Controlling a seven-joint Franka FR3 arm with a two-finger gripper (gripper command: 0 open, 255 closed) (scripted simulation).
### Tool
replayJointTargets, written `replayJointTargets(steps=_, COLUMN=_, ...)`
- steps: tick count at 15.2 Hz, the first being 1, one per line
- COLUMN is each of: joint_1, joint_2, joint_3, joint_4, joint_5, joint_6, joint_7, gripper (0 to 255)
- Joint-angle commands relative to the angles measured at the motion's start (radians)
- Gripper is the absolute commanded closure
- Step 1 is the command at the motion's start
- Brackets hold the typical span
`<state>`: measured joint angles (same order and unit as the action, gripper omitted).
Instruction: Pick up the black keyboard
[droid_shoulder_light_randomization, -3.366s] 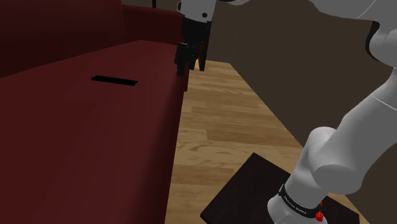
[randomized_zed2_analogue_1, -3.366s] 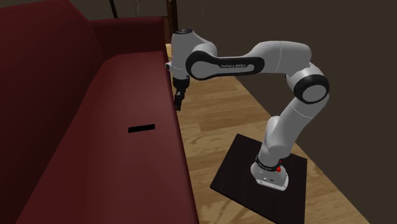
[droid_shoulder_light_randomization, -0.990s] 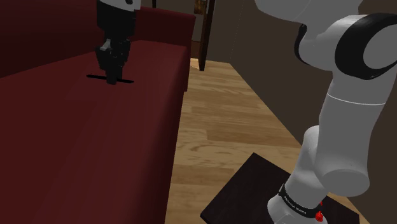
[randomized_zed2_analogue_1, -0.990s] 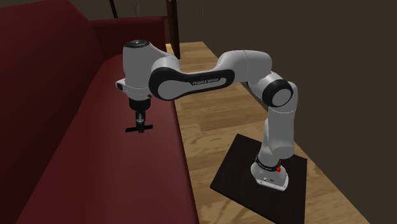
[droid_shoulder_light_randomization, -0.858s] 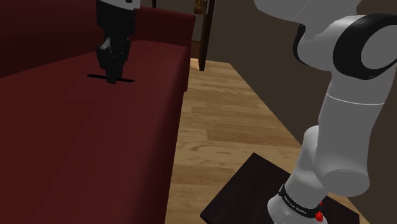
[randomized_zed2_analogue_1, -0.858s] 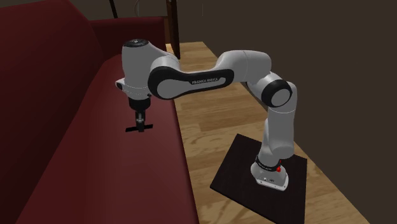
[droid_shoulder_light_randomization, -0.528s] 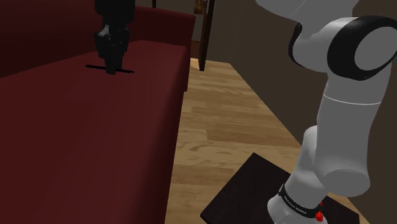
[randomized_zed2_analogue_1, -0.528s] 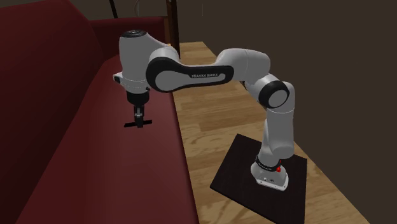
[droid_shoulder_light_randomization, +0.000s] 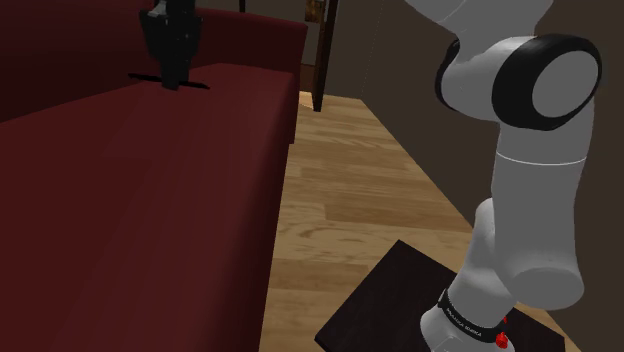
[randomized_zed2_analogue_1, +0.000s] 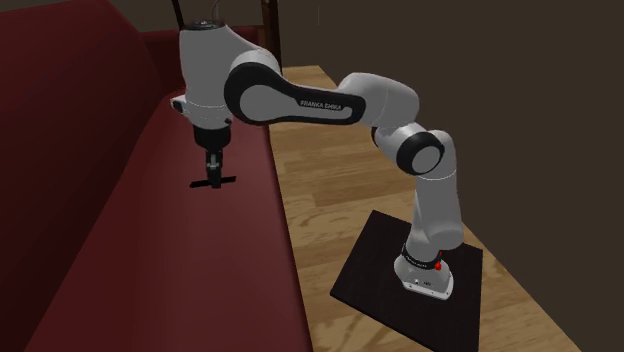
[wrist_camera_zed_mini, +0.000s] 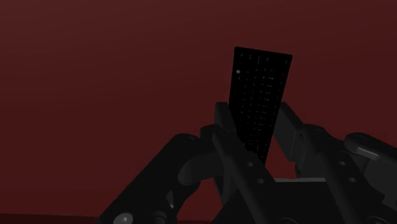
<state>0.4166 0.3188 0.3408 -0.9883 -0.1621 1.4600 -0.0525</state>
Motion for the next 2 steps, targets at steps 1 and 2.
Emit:
replayJointTargets(steps=1, joint_1=0.007, joint_2=0.017, joint_3=0.000, joint_4=0.041, joint_5=-0.007, joint_6=-0.026, joint_7=0.000, gripper=255)
replayJointTargets(steps=2, joint_1=0.007, joint_2=0.016, joint_3=0.000, joint_4=0.041, joint_5=-0.006, joint_6=-0.026, joint_7=0.000, gripper=255)
